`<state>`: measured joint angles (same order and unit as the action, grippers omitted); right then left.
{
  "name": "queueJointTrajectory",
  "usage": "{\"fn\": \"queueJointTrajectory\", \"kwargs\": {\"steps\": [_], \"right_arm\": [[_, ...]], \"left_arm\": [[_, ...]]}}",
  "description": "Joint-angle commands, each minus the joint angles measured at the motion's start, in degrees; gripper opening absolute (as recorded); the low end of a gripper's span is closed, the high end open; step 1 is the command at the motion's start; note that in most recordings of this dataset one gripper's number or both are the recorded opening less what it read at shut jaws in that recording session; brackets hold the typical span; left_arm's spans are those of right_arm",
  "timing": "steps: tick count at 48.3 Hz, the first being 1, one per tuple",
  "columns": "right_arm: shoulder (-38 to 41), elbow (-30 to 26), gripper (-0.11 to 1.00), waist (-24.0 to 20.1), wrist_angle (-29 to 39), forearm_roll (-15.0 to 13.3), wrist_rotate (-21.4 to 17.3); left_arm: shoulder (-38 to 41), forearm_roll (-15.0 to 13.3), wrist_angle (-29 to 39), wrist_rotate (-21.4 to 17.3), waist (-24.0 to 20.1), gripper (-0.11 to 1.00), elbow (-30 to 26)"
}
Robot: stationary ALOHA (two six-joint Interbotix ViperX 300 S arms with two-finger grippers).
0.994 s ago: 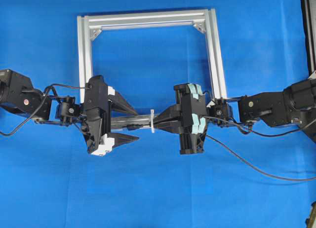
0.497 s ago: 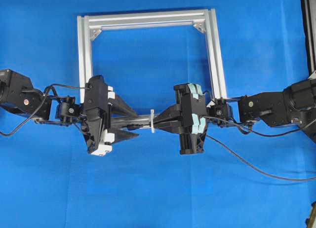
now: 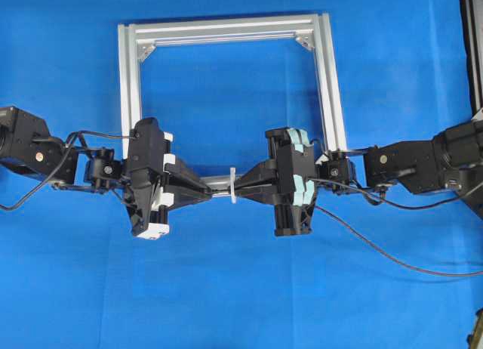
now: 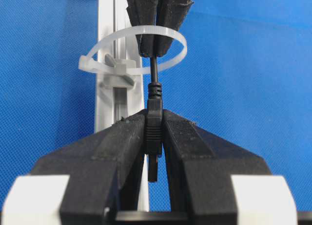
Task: Insert the wire through the string loop located in the center.
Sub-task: 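Open the right gripper to release the cable, then pull the cable leftward through the loop with the left gripper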
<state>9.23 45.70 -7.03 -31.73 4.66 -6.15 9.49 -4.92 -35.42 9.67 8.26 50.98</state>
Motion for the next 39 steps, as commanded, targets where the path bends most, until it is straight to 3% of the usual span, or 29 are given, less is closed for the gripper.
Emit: {"fn": "queueJointTrajectory", "kwargs": {"steps": [1,6,9,23,39], "right_arm": [[-0.79,-0.53,-0.03,-0.18,0.35,-0.18,-0.09],[-0.79,-0.53,0.02,-0.18,0.79,0.09,-0.18],[-0.79,-0.62,0.11,-0.18,0.79,0.09,-0.18],[-0.79,-0.53,0.84,-0.18,0.62,0.88,-0.26],[-0.79,-0.44,0.80,-0.18,0.88,0.88,-0.26]], "left_arm": [[-1.49,0.09,-0.35,-0.09,-0.18,0.08,-0.53],[-1.49,0.09,-0.44,-0.09,-0.18,0.08,-0.53],[-1.49,0.09,-0.44,-0.09,-0.18,0.08,-0.53],[-1.67,0.09,-0.35,-0.09,-0.18,0.08,-0.35],[-1.76,0.09,-0.35,-0.09,-0.18,0.08,-0.18]]}}
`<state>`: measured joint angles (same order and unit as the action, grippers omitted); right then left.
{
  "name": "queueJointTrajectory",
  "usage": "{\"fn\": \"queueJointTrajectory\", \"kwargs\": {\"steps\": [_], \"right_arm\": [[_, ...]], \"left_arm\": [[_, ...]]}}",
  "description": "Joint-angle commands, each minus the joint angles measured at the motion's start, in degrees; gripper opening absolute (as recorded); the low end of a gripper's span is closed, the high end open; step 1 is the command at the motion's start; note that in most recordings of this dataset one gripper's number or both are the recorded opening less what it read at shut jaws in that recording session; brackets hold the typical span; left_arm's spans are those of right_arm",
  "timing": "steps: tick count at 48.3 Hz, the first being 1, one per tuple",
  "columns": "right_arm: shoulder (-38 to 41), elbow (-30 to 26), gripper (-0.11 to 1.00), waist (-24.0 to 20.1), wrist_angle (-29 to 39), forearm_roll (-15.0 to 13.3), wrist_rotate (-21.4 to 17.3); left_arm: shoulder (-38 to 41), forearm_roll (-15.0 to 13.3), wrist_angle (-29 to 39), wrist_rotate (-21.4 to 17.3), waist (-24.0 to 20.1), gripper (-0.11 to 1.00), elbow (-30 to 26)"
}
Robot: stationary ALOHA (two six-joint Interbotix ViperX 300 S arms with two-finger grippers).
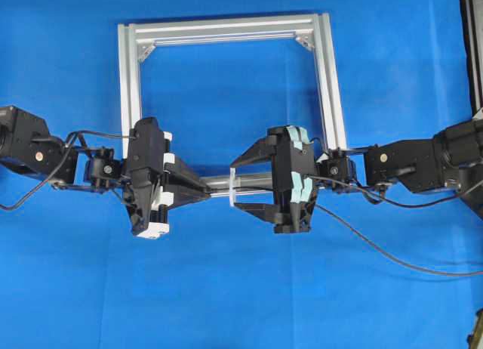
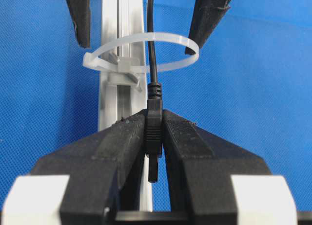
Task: Insert the wire through the string loop located in the center.
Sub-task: 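Pull the cable leftward through the loop with the left gripper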
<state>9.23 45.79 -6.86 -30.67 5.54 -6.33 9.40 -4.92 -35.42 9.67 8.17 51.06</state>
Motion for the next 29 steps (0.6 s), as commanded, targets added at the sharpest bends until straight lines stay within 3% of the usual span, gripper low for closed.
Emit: {"fn": "queueJointTrajectory", "kwargs": {"steps": [1,9,29], "right_arm": [[-0.88,-0.53,0.80,-0.35,-0.18,0.00,-0.09],[-0.79,-0.53,0.80,-0.35,-0.26,0.00,-0.09],[-0.88,-0.53,0.80,-0.35,-0.18,-0.18,-0.09]], "left_arm": [[-1.76,0.09,-0.35,-0.09,-0.09,0.08,-0.18],[-3.52,0.09,-0.35,-0.09,-0.09,0.08,2.02],[-15.73,0.09,-0.18,0.70,0.44,0.08,16.26]]}}
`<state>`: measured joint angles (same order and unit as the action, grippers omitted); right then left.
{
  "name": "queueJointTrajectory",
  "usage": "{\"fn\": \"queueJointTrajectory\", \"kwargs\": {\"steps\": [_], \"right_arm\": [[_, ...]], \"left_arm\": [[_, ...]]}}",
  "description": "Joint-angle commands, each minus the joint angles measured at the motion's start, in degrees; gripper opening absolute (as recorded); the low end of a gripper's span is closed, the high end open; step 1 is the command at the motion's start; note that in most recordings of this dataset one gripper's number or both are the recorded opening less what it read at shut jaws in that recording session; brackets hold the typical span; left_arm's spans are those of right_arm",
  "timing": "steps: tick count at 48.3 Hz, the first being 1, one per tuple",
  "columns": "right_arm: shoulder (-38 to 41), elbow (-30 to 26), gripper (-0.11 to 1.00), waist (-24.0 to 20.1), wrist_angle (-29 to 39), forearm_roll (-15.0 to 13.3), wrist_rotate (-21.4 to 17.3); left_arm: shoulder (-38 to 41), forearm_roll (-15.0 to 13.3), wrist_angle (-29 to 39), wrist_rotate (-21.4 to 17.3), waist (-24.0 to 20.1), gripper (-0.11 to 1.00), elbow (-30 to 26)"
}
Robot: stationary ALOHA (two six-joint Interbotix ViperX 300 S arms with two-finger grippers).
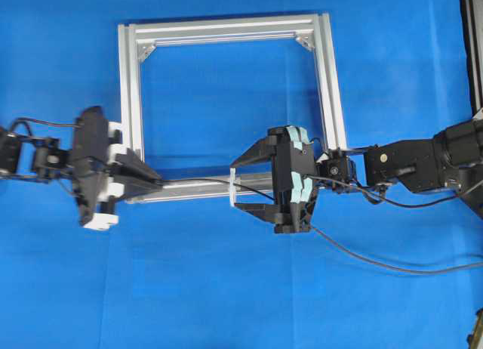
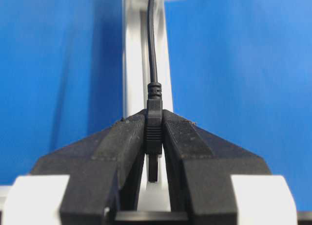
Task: Insert the wire through the string loop located in the center.
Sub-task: 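Pull the cable leftward through the loop with the left gripper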
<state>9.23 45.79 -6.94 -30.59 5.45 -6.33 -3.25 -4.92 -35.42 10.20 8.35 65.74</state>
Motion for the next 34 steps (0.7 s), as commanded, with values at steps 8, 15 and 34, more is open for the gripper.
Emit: {"fn": "queueJointTrajectory", "kwargs": {"steps": [8,15,34], "right_arm": [[-0.88,-0.53,0.80,-0.26,-0.26,-0.09,-0.09],[-0.79,-0.53,0.80,-0.35,-0.35,-0.09,-0.09],[-0.79,-0.53,0.80,-0.44,-0.26,-0.18,0.00]], "left_arm": [[-7.65,0.09,0.35,0.62,0.26,0.08,5.80],[-11.69,0.09,2.37,1.67,0.44,0.08,8.26],[-23.03,0.09,8.70,3.60,0.44,0.08,14.59]]}}
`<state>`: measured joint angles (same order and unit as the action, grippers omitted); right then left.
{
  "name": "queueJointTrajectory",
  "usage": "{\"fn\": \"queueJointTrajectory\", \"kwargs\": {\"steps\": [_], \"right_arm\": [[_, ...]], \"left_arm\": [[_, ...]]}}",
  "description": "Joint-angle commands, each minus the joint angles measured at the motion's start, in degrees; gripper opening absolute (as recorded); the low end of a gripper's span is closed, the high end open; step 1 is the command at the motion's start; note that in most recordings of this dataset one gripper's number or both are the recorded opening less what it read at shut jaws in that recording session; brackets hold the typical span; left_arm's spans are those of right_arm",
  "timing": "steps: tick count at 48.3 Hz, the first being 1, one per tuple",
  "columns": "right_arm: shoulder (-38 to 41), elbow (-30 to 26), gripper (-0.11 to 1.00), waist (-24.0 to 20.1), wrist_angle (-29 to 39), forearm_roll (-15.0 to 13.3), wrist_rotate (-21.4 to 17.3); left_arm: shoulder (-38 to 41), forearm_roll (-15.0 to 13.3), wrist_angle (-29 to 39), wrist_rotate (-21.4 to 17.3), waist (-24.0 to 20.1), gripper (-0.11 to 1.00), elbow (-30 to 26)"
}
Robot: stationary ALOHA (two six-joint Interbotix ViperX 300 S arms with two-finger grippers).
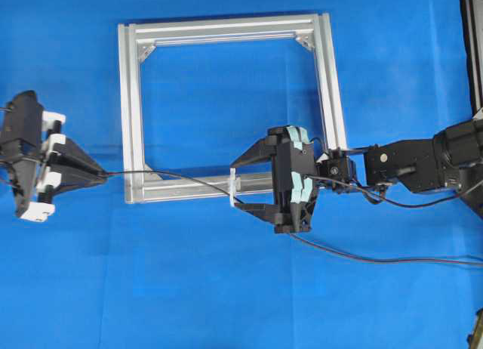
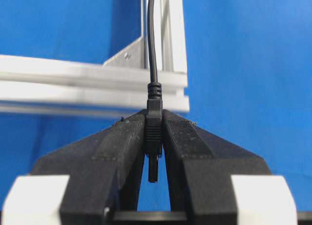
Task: Insert the wire through the string loop located in the center.
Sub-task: 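Pull the cable leftward through the loop with the left gripper, then open the left gripper to release the cable end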
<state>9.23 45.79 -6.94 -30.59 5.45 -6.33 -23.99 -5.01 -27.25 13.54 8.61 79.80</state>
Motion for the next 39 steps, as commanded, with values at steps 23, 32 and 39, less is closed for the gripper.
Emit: {"fn": "queueJointTrajectory", "kwargs": {"steps": [23,32,39], "right_arm": [[-0.79,-0.53,0.80,-0.44,-0.26,-0.18,0.00],[-0.79,-0.62,0.80,-0.53,-0.26,-0.18,0.00],[-0.88,-0.62,0.80,-0.44,-0.26,-0.18,0.09]], "left_arm": [[-5.98,0.35,4.75,0.26,1.14,0.08,2.11],[-5.89,0.35,5.01,0.44,1.58,0.12,2.02],[-5.89,0.35,5.01,0.53,1.58,0.56,2.02]]}}
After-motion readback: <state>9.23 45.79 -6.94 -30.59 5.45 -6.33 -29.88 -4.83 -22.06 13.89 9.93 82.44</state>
